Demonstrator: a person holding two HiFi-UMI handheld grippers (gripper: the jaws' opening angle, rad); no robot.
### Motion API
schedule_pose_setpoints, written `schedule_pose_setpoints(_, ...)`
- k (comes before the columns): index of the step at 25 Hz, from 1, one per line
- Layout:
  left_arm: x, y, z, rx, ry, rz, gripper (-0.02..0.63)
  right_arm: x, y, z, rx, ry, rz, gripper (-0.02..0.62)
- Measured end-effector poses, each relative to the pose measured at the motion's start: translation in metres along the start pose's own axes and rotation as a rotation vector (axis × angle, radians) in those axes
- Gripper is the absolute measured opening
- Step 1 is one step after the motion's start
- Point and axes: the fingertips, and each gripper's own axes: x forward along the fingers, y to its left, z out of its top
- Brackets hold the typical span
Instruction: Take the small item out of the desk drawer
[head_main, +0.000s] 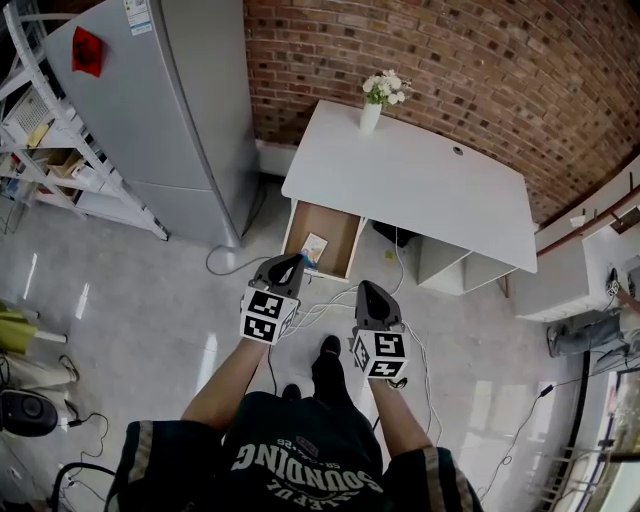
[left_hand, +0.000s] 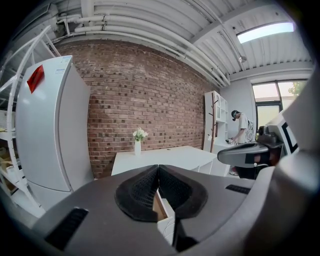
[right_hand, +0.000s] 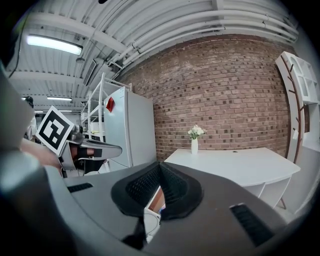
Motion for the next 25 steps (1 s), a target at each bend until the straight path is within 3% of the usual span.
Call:
schedule_pose_setpoints(16,0.113,0.027,0.044,-0.019,0.017,0.08,0.017,0.106,-0.084,0.041,-0.004,0.004,0.094,0.023)
schedule_pose_setpoints(25,0.148,0.058,0.044,-0.054,0.037,0.155,0.017,0.155,-0.104,0.045,-0.012,0.033,0.165,0.023)
